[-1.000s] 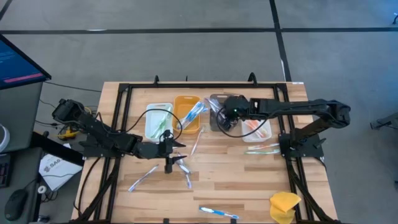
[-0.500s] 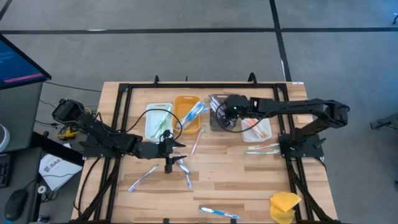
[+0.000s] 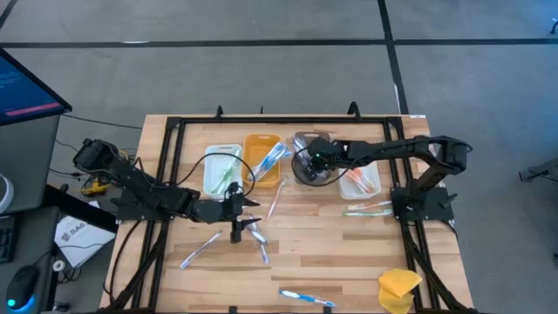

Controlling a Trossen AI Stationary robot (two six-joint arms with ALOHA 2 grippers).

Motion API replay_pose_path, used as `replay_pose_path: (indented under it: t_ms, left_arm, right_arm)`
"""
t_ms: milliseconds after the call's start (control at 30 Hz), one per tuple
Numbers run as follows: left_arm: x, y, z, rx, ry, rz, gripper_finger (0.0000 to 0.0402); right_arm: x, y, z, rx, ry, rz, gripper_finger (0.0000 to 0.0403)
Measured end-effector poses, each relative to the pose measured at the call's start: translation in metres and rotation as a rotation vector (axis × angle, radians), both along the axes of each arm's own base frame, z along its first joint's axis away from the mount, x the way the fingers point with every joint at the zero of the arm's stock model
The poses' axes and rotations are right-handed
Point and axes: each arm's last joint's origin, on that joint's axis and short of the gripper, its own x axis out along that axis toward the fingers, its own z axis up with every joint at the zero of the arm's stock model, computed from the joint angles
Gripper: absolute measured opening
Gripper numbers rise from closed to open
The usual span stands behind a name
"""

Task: Pick & Place Toothbrushes
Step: Put the purple toothbrush into the black transparent bin

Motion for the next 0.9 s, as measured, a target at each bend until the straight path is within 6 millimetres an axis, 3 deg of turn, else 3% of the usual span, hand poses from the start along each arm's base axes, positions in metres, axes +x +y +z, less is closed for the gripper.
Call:
replay_pose_path:
  t_ms: [900]
  left_arm:
    - [-0.0001, 0.0000, -0.0003, 0.001, 0.003, 0.000, 0.0209]
  right_arm:
    - [-0.0022, 0.0006, -0.0017, 0.038, 0.027, 0.047, 0.0000]
